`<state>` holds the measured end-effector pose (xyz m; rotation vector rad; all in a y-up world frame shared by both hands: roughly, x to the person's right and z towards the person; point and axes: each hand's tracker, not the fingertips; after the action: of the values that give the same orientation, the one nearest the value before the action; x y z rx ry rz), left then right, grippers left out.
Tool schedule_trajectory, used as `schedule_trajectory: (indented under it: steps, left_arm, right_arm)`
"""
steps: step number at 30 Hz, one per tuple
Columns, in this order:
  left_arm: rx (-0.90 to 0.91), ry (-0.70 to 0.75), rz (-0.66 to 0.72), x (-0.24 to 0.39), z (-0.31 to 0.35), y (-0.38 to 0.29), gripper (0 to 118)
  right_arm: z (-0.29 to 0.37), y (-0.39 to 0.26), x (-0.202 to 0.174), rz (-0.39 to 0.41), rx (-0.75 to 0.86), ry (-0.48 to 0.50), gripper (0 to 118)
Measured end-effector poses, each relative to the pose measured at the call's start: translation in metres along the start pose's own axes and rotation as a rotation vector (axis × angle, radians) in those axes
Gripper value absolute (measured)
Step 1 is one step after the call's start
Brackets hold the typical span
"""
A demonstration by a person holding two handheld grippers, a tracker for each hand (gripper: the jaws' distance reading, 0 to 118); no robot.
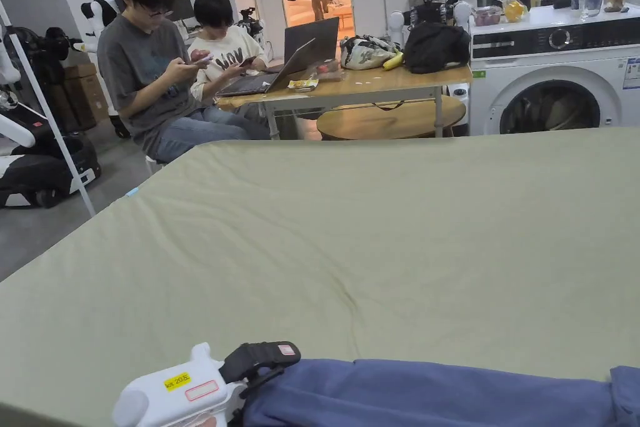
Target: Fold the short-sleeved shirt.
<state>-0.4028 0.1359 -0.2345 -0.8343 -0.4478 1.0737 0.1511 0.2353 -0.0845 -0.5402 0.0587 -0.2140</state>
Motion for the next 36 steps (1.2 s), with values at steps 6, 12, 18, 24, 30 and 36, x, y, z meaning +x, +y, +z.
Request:
schedule_trajectory:
  steps: [6, 12, 18, 24, 30, 36]
  left_arm:
    - [0.099, 0.046, 0.016, 0.011, 0.013, -0.003, 10]
    - [0.239, 0.202, -0.324, 0.089, 0.079, 0.036, 4]
    - [0.111, 0.199, -0.634, 0.173, 0.036, -0.028, 4]
    - [-0.213, 0.235, -0.757, 0.163, -0.100, -0.119, 4]
    - [-0.278, 0.044, -0.675, 0.179, -0.134, -0.130, 4]
    - [-0.146, -0.007, -0.661, 0.184, -0.093, -0.100, 61]
  right_arm:
    - [0.008, -0.002, -0.003, -0.008, -0.003, 0.001, 0]
    - [0.019, 0.000, 0.000, -0.025, 0.006, 0.014, 0]
    - [0.024, 0.006, 0.006, -0.053, 0.030, 0.030, 0]
    - [0.035, 0.004, -0.001, -0.050, 0.021, 0.048, 0]
    - [0.043, 0.002, 0.004, 0.018, 0.009, 0.005, 0]
    - [0.042, 0.001, 0.025, -0.062, 0.006, 0.013, 0]
